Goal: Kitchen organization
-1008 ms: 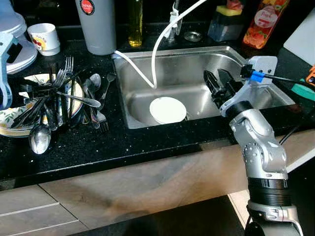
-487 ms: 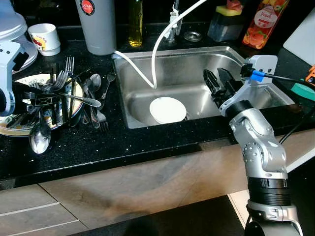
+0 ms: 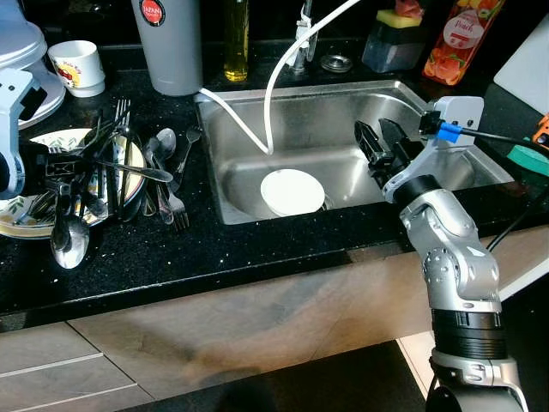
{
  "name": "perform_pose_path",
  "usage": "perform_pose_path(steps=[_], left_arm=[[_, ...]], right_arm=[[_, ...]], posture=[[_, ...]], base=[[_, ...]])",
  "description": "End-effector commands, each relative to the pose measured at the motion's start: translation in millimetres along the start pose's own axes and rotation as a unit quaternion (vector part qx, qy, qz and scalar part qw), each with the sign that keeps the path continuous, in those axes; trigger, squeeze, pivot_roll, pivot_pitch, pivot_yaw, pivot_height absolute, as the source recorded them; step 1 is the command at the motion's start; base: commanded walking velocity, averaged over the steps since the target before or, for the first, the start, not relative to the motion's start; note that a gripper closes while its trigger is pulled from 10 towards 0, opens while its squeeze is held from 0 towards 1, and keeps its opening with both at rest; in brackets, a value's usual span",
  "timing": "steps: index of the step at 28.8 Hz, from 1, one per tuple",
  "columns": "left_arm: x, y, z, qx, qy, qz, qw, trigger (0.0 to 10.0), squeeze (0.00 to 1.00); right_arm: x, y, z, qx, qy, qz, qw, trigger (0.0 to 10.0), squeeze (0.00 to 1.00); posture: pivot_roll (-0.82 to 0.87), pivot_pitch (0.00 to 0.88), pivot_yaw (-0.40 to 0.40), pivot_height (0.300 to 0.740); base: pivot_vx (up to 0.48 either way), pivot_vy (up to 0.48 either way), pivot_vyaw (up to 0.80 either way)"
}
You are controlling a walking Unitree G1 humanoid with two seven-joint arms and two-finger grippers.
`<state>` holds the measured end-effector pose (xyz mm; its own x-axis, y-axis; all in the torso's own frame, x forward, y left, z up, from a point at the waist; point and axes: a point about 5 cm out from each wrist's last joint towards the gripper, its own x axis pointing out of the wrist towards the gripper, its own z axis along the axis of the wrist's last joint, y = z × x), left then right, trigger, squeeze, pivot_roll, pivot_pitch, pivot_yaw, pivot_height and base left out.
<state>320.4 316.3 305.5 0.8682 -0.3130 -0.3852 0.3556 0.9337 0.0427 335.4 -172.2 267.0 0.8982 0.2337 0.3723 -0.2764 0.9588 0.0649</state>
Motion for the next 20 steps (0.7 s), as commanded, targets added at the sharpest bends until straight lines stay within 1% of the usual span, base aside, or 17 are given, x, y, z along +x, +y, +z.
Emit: perform_pose_path(steps=[1, 2, 3, 5, 8, 9, 10, 13, 14, 15, 16, 17, 18, 19, 20], left_arm=[[-13.3, 3.8, 18.8, 0.014, -0.036, 0.018, 0.999, 10.0, 0.0], [-19.3, 1.7, 31.6, 0.021, -0.059, 0.021, 0.998, 10.0, 0.0], [-19.3, 1.7, 31.6, 0.021, -0.059, 0.021, 0.998, 10.0, 0.0], [-32.7, -6.5, 55.9, 0.048, -0.096, 0.021, 0.994, 10.0, 0.0], [-37.5, -8.3, 63.1, 0.053, -0.111, 0.021, 0.992, 10.0, 0.0], [-37.0, -10.1, 62.2, 0.054, -0.108, 0.018, 0.993, 10.0, 0.0], [-33.8, -10.2, 56.8, 0.06, -0.098, 0.02, 0.993, 10.0, 0.0], [-31.4, -10.3, 52.8, 0.064, -0.091, 0.021, 0.993, 10.0, 0.0], [-28.7, -6.8, 48.7, 0.045, -0.092, 0.023, 0.994, 10.0, 0.0], [-28.7, -6.8, 48.7, 0.045, -0.092, 0.023, 0.994, 10.0, 0.0], [-26.6, -4.8, 45.0, 0.053, -0.095, 0.026, 0.994, 10.0, 0.0], [-19.9, 0.0, 35.0, 0.09, -0.064, 0.059, 0.992, 10.0, 0.0], [-19.9, 0.0, 35.0, 0.09, -0.064, 0.059, 0.992, 10.0, 0.0], [-14.5, 1.6, 25.5, 0.13, -0.034, 0.075, 0.988, 10.0, 0.0], [-13.9, 5.6, 27.8, 0.11, -0.05, 0.087, 0.989, 10.0, 0.0]], right_arm=[[0.4, -0.9, 0.8, 0.003, -0.002, 0.001, 1.0, 10.0, 0.0], [0.4, -1.0, 0.9, 0.003, -0.002, 0.001, 1.0, 10.0, 0.0], [0.4, -1.0, 0.9, 0.003, -0.002, 0.001, 1.0, 10.0, 0.0], [0.2, -1.1, 1.1, 0.003, -0.003, 0.002, 1.0, 10.0, 0.0], [0.5, -0.8, 1.2, 0.004, -0.003, 0.002, 1.0, 10.0, 0.0], [0.6, -0.5, 1.1, 0.005, -0.004, 0.003, 1.0, 10.0, 0.0], [0.9, 0.2, 0.7, 0.006, -0.004, 0.003, 1.0, 10.0, 0.0], [1.2, 0.6, 0.4, 0.007, -0.004, 0.003, 1.0, 10.0, 0.0], [1.3, 0.9, -0.1, 0.007, -0.003, 0.004, 1.0, 10.0, 0.0], [1.3, 0.9, -0.1, 0.007, -0.003, 0.004, 1.0, 10.0, 0.0], [1.3, 1.1, 0.0, 0.007, -0.004, 0.004, 1.0, 10.0, 0.0], [1.3, 0.7, 0.2, 0.006, -0.004, 0.004, 1.0, 10.0, 0.0], [1.3, 0.7, 0.2, 0.006, -0.004, 0.004, 1.0, 10.0, 0.0], [1.4, 0.3, 0.5, 0.006, -0.004, 0.004, 1.0, 10.0, 0.0], [1.0, -0.6, 0.6, 0.004, -0.004, 0.003, 1.0, 10.0, 0.0]], posture=[[0.12, 0.125, -0.03, 0.74], [0.12, 0.125, -0.03, 0.74], [0.12, 0.125, -0.03, 0.74], [0.12, 0.123, -0.032, 0.74], [0.12, 0.122, -0.028, 0.74], [0.12, 0.122, -0.028, 0.74], [0.13, 0.113, -0.028, 0.74], [0.13, 0.113, -0.028, 0.74], [0.12, 0.11, -0.027, 0.74], [0.12, 0.11, -0.027, 0.74], [0.11, 0.106, -0.028, 0.74], [0.12, 0.09, -0.032, 0.74], [0.12, 0.09, -0.032, 0.74], [0.12, 0.09, -0.032, 0.74], [0.11, 0.094, -0.031, 0.74]], base=[[0.0, 0.0, 0.0], [0.0, 0.0, 0.0], [0.0, 0.0, 0.0], [0.0, 0.0, 0.0], [0.0, 0.0, 0.0], [0.0, 0.0, 0.0], [0.0, 0.0, 0.0], [0.0, 0.0, 0.0], [0.0, 0.0, 0.0], [0.0, 0.0, 0.0], [0.0, 0.0, 0.0], [0.0, 0.0, 0.0], [0.0, 0.0, 0.0], [0.0, 0.0, 0.0], [0.0, 0.0, 0.0]])
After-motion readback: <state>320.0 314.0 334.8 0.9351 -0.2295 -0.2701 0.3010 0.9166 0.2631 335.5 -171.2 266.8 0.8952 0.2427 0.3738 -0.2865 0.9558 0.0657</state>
